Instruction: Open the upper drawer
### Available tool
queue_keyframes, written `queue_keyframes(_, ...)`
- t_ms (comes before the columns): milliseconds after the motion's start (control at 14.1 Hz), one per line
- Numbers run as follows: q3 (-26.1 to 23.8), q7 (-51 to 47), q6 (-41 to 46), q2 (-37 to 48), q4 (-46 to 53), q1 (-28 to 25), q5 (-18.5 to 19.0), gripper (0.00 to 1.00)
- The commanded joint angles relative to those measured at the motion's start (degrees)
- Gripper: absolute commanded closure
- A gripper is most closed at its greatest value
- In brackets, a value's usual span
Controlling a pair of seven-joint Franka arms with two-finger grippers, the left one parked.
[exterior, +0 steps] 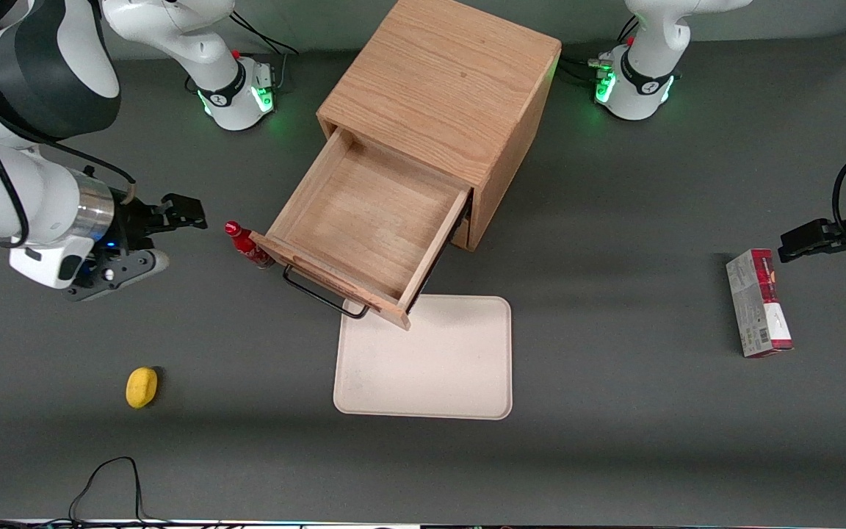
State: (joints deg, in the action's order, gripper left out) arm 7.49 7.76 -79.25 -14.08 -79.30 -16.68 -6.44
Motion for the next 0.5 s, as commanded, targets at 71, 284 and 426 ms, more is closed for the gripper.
queue_keyframes(71, 0.8, -2.5, -3.4, 2.2, -3.8, -0.1, 2.0, 0.00)
queue_keyframes(284, 1.7, -2.5, -4.2, 3.3, -3.9, -0.4, 2.1, 0.00)
queue_keyframes(426, 2.0, -2.5, -5.1, 4.8, -5.1, -0.4, 2.2, 0.00)
